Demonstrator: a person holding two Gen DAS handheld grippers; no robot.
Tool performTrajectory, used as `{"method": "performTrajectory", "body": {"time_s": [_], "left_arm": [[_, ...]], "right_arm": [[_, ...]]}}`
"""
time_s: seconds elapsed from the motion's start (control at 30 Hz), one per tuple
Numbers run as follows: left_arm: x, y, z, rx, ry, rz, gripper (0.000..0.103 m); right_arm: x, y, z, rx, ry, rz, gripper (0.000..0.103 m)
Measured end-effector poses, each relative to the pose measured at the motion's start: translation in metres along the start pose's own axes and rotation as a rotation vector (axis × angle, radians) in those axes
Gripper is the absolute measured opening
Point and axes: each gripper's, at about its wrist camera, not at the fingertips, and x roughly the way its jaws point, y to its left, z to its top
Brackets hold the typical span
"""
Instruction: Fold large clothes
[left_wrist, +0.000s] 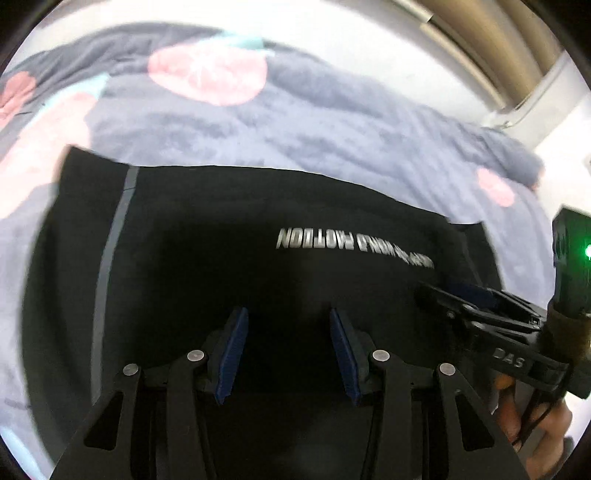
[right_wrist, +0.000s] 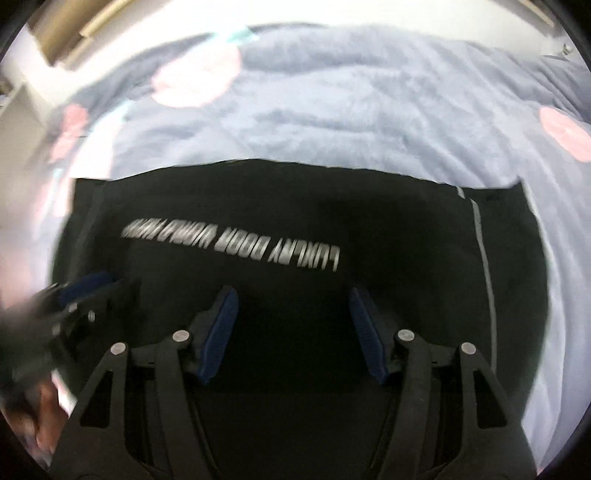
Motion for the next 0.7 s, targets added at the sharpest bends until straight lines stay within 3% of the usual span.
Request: {"method": "performTrajectory", "body": {"time_s": [0.1, 0.2, 0.23, 0.33, 0.4, 0.5, 0.57, 0.7], "left_arm": [[-0.044, 0.012, -0.033, -0.02, -0.062, 0.01, 0.047], [-0.068, 0.029, -0.068, -0.06, -0.093, 0.084, 0.047], [-0.067, 0.036, -0.079, -0.084, -0.087, 0.111, 0.047], [-0.042, 0.065, -0.109, -0.198, 0.035, 0.161, 0.047], [-0.016, 0.076, -0.115, -0.243, 0.116, 0.176, 0.047], [-0.004, 0.061, -0.11, -0.19, 0.12, 0.273, 0.047], [-0.005, 0.055, -0.109, -0.18, 0.115, 0.296, 0.047], [-0.023, 0.058, -0.122, -0.176, 0.069, 0.233, 0.047]], "right_arm": [[-0.037, 0.008, -0.038, -0.05, -0.037, -0.028, 0.061], [-0.053, 0.01, -0.081, -0.074, -0.036, -0.074, 0.061], [-0.05, 0.011, -0.095, -0.079, -0.023, -0.106, 0.061], [-0.018, -0.002, -0.118, -0.014, 0.095, -0.119, 0.059], [0.006, -0.012, -0.126, 0.032, 0.143, -0.078, 0.06], [0.016, -0.011, -0.122, 0.038, 0.15, -0.091, 0.06], [0.014, -0.009, -0.12, 0.041, 0.157, -0.105, 0.06], [0.0, -0.013, -0.126, 0.082, 0.154, -0.091, 0.06]]}}
